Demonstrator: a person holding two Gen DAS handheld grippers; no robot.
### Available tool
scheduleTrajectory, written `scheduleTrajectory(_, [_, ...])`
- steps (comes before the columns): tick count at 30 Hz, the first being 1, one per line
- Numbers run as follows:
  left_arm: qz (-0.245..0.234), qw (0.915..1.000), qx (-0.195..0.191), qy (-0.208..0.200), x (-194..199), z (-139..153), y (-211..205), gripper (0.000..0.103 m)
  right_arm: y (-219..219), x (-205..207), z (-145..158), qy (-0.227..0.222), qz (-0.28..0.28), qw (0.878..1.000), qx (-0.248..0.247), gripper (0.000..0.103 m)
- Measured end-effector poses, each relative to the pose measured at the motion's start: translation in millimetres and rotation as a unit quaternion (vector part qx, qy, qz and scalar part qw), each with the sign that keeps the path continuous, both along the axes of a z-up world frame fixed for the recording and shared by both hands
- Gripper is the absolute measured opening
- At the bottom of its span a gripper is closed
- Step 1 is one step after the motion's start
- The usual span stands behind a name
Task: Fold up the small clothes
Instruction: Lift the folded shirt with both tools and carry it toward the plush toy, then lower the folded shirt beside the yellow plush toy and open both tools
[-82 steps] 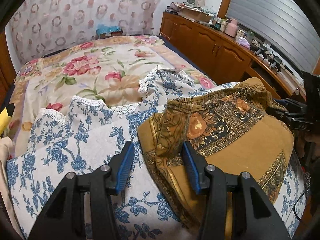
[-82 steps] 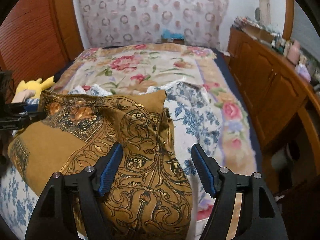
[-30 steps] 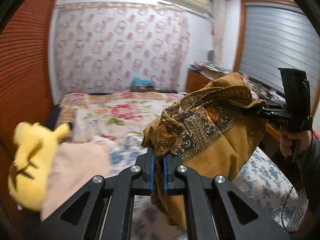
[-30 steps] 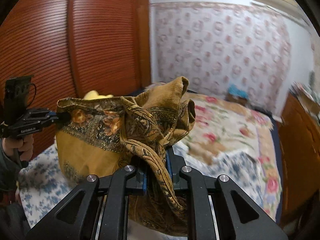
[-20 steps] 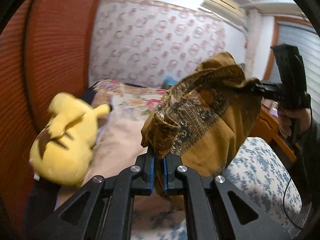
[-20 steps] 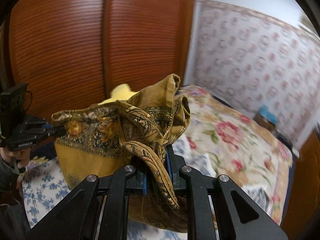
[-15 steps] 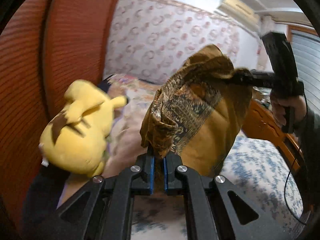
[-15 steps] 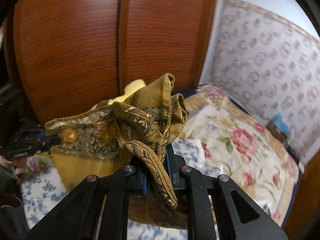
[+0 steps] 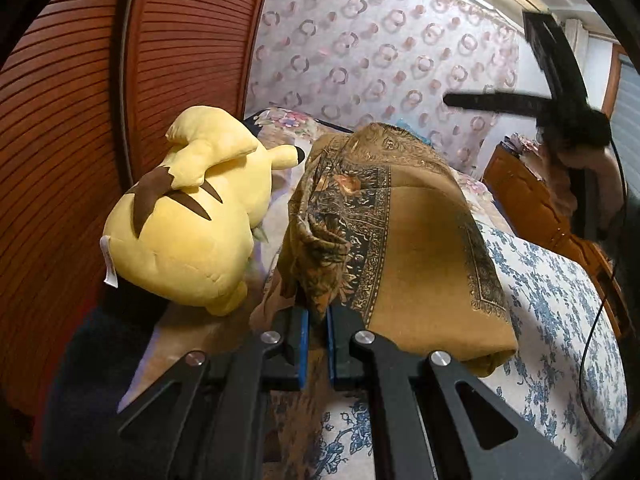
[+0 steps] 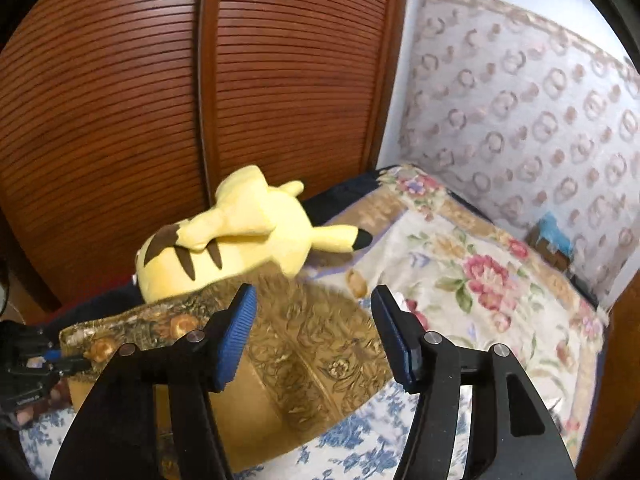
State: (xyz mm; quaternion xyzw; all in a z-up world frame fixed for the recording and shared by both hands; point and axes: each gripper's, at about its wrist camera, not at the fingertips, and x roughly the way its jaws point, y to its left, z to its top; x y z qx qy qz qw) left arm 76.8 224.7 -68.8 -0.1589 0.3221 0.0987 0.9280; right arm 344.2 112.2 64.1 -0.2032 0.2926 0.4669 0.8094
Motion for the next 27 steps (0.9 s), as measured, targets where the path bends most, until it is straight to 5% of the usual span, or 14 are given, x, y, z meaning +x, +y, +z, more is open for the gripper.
scheduleTrajectory(4, [-0.001,1.0000,0.006,0.005,0.3,3.6,-1.0,0.009,-2.0,-7.1,-33.7,0.048,0.010,0.999,-0.015,0.061])
scheduleTrajectory(12, [-0.007,0.9991,0.037,-0.020,-10.9,31.1,-8.9,0.053,-0.2,-32.8,-103.3,0.071,0.000,0.997,-0.025,0.061])
scheduleTrajectory(17, [-0.015,0.9969,0.068,-0.035,-14.4,51.0,-27.9,0.056,-18.4,-43.9,-87.6,0.066,-0.033,0.997,-0.011,0.061])
scheduleTrajectory(24, [-0.040,0.9934,0.095,-0.050,-17.1,69.8,-75.7,0.056,-105.4,-96.3,-37.6,0.029,-0.075,0.996,0.039,0.061])
scheduleTrajectory(27, [-0.061,0.9922,0.094,-0.054,-15.9,73.5,-100.0,0.056,-149.0,-120.1,-20.6,0.013,-0.099,0.993,0.059,0.074])
